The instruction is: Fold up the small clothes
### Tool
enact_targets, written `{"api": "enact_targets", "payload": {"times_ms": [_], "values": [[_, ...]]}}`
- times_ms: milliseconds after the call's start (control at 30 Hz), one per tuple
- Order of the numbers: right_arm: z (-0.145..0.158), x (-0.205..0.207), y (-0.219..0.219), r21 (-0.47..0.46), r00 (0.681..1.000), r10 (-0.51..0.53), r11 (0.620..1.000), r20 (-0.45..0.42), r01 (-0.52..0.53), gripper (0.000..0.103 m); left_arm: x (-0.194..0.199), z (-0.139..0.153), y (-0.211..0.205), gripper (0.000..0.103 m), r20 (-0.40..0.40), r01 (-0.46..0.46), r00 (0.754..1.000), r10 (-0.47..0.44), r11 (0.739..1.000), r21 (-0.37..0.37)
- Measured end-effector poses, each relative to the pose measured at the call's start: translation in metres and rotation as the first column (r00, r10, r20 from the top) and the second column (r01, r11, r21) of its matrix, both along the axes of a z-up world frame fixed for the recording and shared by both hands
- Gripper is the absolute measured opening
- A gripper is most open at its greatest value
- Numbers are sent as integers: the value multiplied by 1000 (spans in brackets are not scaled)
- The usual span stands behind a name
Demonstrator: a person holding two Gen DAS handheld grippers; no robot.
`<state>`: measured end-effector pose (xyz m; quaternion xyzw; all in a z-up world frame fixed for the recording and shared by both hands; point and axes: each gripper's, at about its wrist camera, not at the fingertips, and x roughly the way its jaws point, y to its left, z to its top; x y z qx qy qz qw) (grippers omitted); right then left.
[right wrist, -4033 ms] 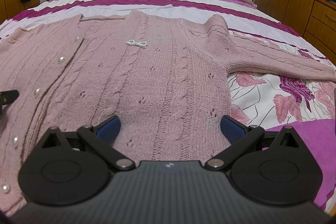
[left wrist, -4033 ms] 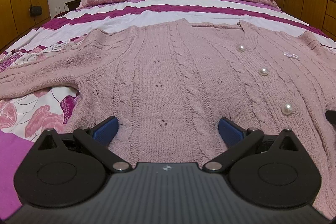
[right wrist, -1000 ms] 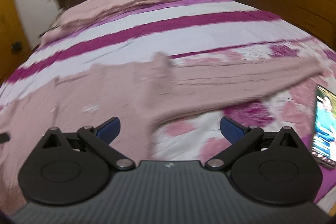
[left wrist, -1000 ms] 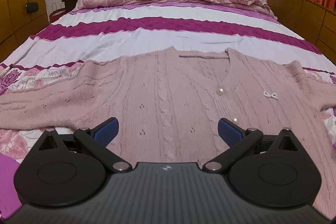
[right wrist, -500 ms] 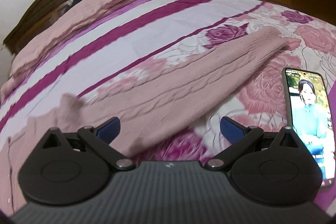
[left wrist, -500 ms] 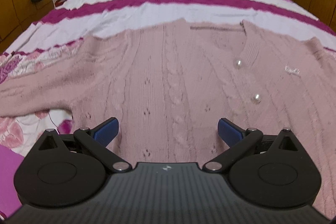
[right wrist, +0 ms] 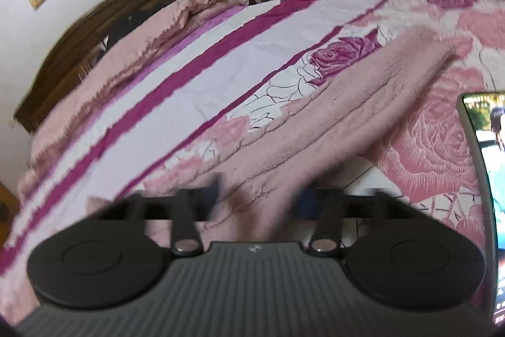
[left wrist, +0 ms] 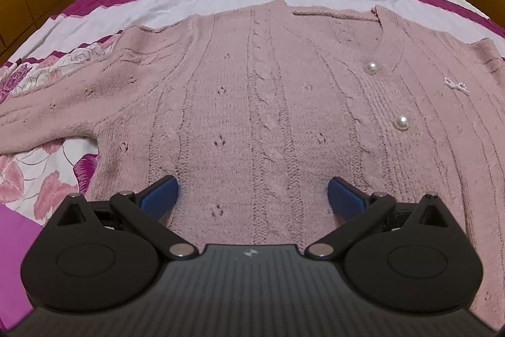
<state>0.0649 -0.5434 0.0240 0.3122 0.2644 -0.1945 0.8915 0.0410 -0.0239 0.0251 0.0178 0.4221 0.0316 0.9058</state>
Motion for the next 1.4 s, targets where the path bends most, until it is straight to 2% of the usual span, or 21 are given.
{"api": "enact_targets", "payload": {"times_ms": [100, 300, 433, 567, 633, 700, 833, 967, 1067, 1167, 1267, 1300, 1333, 1400], "values": [[9, -9, -5, 28, 999, -20, 999, 40, 19, 12, -1, 2, 1, 103, 2, 7, 1000, -7, 1000, -3], [58, -37, 6, -42, 983, -22, 999, 182, 30, 11, -5, 9, 7, 103, 6, -10, 1000, 10, 999, -31], [84, -49, 19, -92, 972, 30, 996, 234, -8, 11, -10, 13, 12, 103, 20, -18, 1000, 19, 999, -48], [92, -46, 34, -131, 972, 84, 990, 221, -56, 11, -15, 19, 19, 103, 32, -33, 999, 36, 996, -77], [90, -45, 36, -112, 970, 90, 992, 225, -67, 3, -18, 22, 22, 103, 43, -33, 998, 37, 996, -85], [90, -44, 40, -97, 966, 104, 992, 238, -83, 3, -21, 26, 25, 103, 54, -31, 998, 36, 996, -81], [98, -43, 57, -137, 961, 147, 984, 236, -117, 4, -26, 31, 30, 103, 76, -37, 996, 42, 997, -73], [89, -40, 59, -90, 975, 146, 987, 168, -133, 7, -28, 31, 32, 103, 77, -38, 996, 44, 996, -79], [74, -44, 63, -105, 989, 125, 988, 83, -116, 8, -29, 30, 32, 103, 73, -38, 996, 44, 996, -76], [58, -53, 60, -87, 993, 114, 990, 41, -110, 8, -27, 27, 32, 103, 66, -39, 997, 45, 996, -77], [47, -52, 55, -64, 995, 97, 993, 8, -97, 17, -24, 24, 30, 103, 58, -39, 997, 44, 997, -74], [46, -52, 54, -61, 996, 92, 994, 3, -92, 32, -24, 24, 29, 103, 57, -38, 998, 42, 997, -72], [45, -51, 53, -60, 996, 90, 994, 5, -89, 58, -24, 23, 29, 103, 55, -36, 998, 40, 997, -69], [46, -51, 52, -57, 994, 98, 994, 43, -95, 79, -24, 22, 28, 103, 53, -34, 998, 37, 998, -61]]}}
